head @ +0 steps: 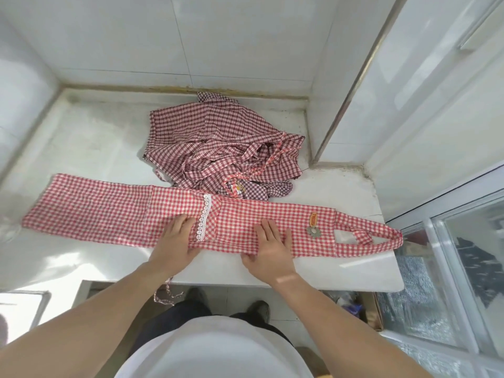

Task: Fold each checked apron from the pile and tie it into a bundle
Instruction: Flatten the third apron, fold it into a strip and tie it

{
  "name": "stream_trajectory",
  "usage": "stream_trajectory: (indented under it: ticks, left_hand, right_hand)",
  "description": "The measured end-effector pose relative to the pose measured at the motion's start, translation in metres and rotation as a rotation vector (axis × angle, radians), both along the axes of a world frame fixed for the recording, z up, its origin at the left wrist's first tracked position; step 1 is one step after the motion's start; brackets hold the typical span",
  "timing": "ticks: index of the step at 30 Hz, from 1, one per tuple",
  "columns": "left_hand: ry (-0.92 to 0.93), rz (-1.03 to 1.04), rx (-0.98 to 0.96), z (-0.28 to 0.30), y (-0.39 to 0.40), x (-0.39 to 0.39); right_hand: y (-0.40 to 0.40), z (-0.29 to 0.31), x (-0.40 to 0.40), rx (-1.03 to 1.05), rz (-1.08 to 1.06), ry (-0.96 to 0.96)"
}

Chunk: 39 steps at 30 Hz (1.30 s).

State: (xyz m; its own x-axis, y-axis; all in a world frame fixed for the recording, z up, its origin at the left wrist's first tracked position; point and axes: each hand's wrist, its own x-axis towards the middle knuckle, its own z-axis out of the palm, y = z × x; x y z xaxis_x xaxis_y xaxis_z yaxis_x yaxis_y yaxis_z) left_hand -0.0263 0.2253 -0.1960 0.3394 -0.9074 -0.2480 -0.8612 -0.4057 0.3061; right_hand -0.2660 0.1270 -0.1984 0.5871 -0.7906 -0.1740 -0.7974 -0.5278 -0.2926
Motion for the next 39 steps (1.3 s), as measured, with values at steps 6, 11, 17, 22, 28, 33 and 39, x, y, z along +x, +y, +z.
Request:
stream_trajectory:
  ticks: [6, 11, 17, 22, 28, 33, 39]
  left_hand:
    - [-0.097, -0.061, -0.021, 0.004, -0.008, 0.016]
    - [-0.083, 0.049, -0.042, 0.004, 0.003, 0.053]
    - [-0.231, 0.058, 0.017, -0.002, 0.022, 0.115]
    - [-0.137, 0.111, 0.070, 0.001, 0.008, 0.173]
    - [0.003, 0.079, 0.294, 0.007, -0.036, 0.227]
    - [0.318, 0.177, 0.229, 0.036, -0.053, 0.235]
    - [0.396, 0.036, 0.084, 0.080, -0.057, 0.236]
  right_hand:
    - [-0.001, 0.038, 0.056, 0.064, 0.043, 0.332]
    - [0.009, 0.027, 0.070, 0.111, 0.226, 0.338]
    - [0.018, 0.027, 0.108, 0.146, 0.035, 0.374]
    - [0.016, 0.017, 0.127, 0.161, -0.039, 0.389]
    - [-0.022, 0.025, 0.149, 0.269, -0.088, 0.335]
    - [-0.049, 0.048, 0.159, 0.429, -0.119, 0.251]
    - [-0.075, 0.107, 0.160, 0.393, -0.169, 0.135]
